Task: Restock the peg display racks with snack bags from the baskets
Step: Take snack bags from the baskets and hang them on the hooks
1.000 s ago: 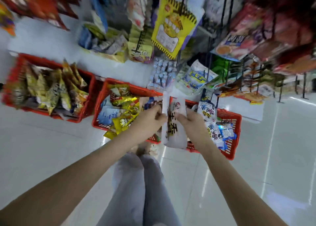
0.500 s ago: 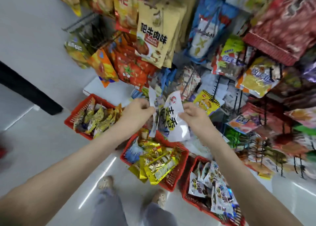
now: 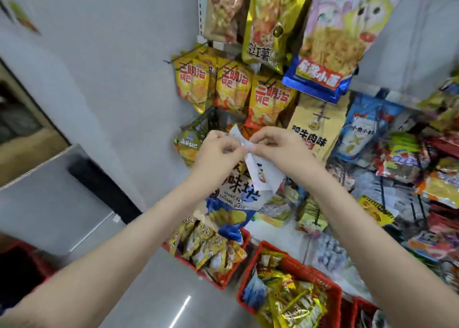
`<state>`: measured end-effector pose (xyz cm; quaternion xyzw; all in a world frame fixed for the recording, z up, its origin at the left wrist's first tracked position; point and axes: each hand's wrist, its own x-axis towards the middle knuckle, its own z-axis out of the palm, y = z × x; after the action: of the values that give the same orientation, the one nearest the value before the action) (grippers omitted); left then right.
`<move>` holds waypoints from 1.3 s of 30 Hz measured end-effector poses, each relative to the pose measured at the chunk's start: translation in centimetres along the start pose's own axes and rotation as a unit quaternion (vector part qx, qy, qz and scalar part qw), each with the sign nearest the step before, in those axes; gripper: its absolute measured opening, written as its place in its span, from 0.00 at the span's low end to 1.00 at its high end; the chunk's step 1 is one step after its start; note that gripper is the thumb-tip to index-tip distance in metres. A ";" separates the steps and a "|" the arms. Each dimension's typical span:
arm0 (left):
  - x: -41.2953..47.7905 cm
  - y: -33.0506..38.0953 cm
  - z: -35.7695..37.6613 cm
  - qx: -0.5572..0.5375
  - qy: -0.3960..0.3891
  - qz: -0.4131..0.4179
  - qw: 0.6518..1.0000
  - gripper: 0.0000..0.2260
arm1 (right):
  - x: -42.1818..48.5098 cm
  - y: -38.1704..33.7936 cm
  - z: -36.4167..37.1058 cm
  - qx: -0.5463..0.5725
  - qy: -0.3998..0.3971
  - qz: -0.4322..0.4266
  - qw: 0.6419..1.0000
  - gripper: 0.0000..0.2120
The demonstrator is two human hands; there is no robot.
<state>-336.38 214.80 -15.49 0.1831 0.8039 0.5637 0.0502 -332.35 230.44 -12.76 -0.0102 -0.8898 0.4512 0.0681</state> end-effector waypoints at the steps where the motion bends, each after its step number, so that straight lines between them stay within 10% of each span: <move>1: 0.6 0.1 -1.1 0.014 -0.002 0.013 1.000 0.13 | 0.8 -0.9 0.3 0.015 -0.001 -0.008 1.000 0.03; 14: 6.0 2.1 -7.0 0.108 0.098 0.150 0.978 0.25 | 9.8 -6.3 -1.8 0.080 -0.119 -0.089 0.986 0.03; 18: 8.0 2.8 -9.0 0.185 0.131 0.119 0.967 0.08 | 12.2 -7.3 -1.9 0.013 -0.125 -0.122 0.985 0.06; 39: 27.5 5.7 -24.7 0.130 0.073 0.217 0.965 0.06 | 31.1 -15.6 3.0 -0.085 0.163 -0.156 0.970 0.06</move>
<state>-367.60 204.20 2.16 0.3160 0.8127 0.4640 -0.1562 -362.84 221.22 1.52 0.0501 -0.8924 0.3497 0.2807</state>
